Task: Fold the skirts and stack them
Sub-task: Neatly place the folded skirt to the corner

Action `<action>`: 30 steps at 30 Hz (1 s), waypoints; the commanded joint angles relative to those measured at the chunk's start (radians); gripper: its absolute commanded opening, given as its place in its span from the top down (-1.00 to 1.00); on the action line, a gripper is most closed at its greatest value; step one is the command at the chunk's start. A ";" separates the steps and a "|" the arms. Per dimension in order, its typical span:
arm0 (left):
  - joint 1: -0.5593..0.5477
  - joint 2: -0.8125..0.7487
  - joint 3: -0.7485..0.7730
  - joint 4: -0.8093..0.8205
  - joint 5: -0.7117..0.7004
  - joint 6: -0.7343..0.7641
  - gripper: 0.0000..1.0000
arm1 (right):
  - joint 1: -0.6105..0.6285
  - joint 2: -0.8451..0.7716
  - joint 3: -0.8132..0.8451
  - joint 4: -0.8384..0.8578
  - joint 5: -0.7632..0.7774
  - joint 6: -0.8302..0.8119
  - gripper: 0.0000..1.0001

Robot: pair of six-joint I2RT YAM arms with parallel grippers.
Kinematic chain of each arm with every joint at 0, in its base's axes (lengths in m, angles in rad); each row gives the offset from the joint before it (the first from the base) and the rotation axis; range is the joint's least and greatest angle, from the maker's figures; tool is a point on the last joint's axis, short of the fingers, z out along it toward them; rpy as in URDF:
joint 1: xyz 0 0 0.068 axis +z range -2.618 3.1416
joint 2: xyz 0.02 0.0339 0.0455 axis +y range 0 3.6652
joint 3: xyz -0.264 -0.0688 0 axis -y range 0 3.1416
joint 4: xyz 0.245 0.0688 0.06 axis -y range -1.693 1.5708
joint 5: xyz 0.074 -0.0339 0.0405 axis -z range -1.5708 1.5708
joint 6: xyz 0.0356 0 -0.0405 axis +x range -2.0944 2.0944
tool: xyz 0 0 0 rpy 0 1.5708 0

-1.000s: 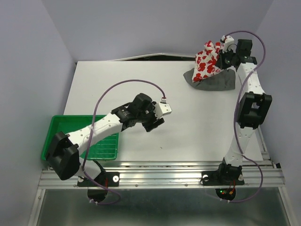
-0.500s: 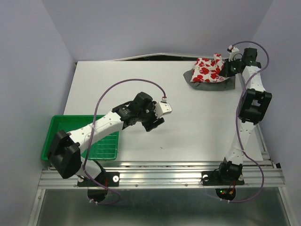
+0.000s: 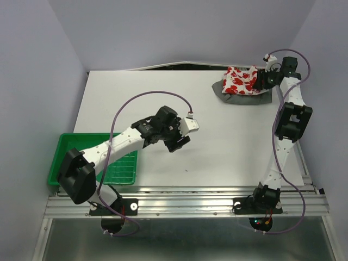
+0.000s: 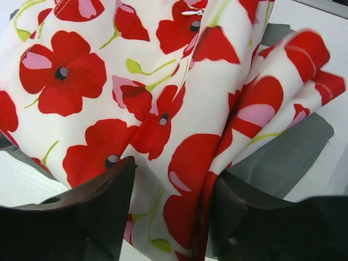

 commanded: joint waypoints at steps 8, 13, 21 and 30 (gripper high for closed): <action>0.040 -0.021 0.090 -0.020 0.022 -0.055 -0.59 | -0.007 -0.080 0.049 0.165 0.243 0.042 -0.88; 0.092 -0.021 0.112 -0.017 0.066 -0.111 -0.60 | -0.007 -0.162 0.047 0.195 0.350 0.031 -1.00; 0.208 -0.098 0.119 0.038 0.072 -0.219 -0.97 | -0.007 -0.342 -0.016 0.078 0.231 0.138 -1.00; 0.402 -0.182 0.133 0.046 0.117 -0.260 -0.97 | 0.016 -0.635 -0.216 -0.221 0.074 0.200 -1.00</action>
